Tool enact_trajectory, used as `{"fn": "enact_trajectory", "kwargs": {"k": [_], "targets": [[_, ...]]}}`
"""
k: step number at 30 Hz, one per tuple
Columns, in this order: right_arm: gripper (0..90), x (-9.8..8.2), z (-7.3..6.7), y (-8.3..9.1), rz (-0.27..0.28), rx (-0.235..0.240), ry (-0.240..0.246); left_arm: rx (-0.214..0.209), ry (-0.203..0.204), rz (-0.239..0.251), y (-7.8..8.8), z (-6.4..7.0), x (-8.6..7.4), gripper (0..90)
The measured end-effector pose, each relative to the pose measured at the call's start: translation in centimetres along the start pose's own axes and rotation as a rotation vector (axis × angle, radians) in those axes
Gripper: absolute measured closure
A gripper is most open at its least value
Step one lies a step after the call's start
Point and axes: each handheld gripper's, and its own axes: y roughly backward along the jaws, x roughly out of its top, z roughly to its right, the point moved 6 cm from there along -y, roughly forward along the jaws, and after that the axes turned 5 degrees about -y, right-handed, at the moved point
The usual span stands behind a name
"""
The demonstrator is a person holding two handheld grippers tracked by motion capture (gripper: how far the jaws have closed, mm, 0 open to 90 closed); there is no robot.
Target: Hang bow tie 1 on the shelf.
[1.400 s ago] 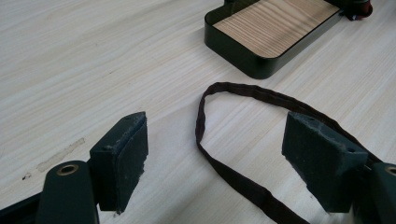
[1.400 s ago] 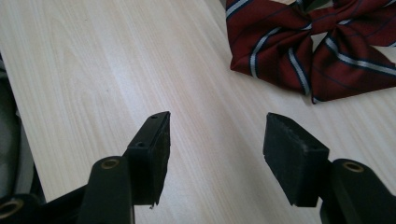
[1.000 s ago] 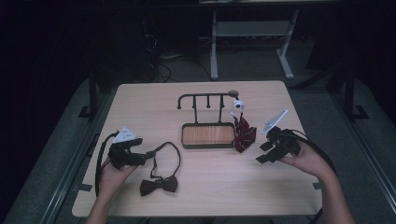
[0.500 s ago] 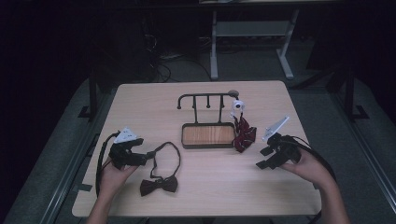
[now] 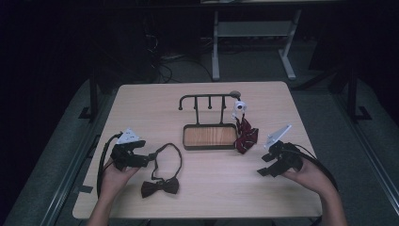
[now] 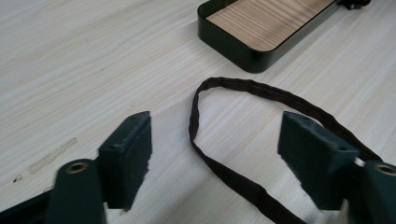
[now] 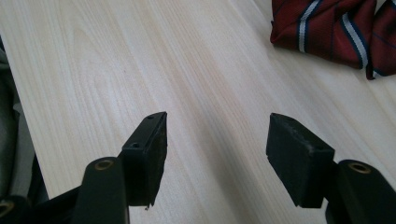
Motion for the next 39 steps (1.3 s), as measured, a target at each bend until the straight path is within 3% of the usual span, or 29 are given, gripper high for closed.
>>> {"fn": "enact_trajectory", "kwargs": {"k": [7, 8, 11, 20, 24, 26, 31, 35, 39], "targets": [[38.6, -0.6, -0.3, -0.2, 0.004, -0.006, -0.008, -0.007, 0.004, -0.016, -0.3, -0.1, -0.1, 32.3], [38.4, -0.6, -0.4, -0.2, 0.001, -0.01, -0.009, -0.012, 0.02, -0.018, -0.3, 0.0, 0.0, 32.9], [37.5, -0.7, -0.3, 0.0, 0.017, -0.014, -0.006, -0.005, -0.003, -0.04, -0.5, 0.1, 0.0, 36.1], [35.7, -1.0, -0.5, 0.6, 0.058, -0.014, -0.004, -0.035, -0.004, -0.074, -1.4, -0.3, 0.4, 43.3], [35.4, -0.9, -0.8, 1.1, 0.07, -0.016, -0.003, -0.041, -0.006, -0.104, -1.9, -0.3, 0.4, 45.3], [35.4, -1.0, -0.7, 1.1, 0.066, -0.022, -0.001, -0.043, 0.02, -0.117, -2.2, -0.3, 0.4, 46.7], [35.1, -1.2, -0.7, 1.1, 0.059, -0.033, -0.002, -0.06, 0.024, -0.159, -3.0, -0.8, -0.1, 51.9], [35.1, -1.1, -0.6, 1.2, 0.062, -0.037, 0.001, -0.079, 0.029, -0.213, -3.6, -1.1, -0.5, 56.0], [34.9, -1.1, -0.7, 1.2, 0.058, -0.039, 0.0, -0.064, 0.034, -0.23, -3.8, -1.3, -0.5, 58.5]]}}
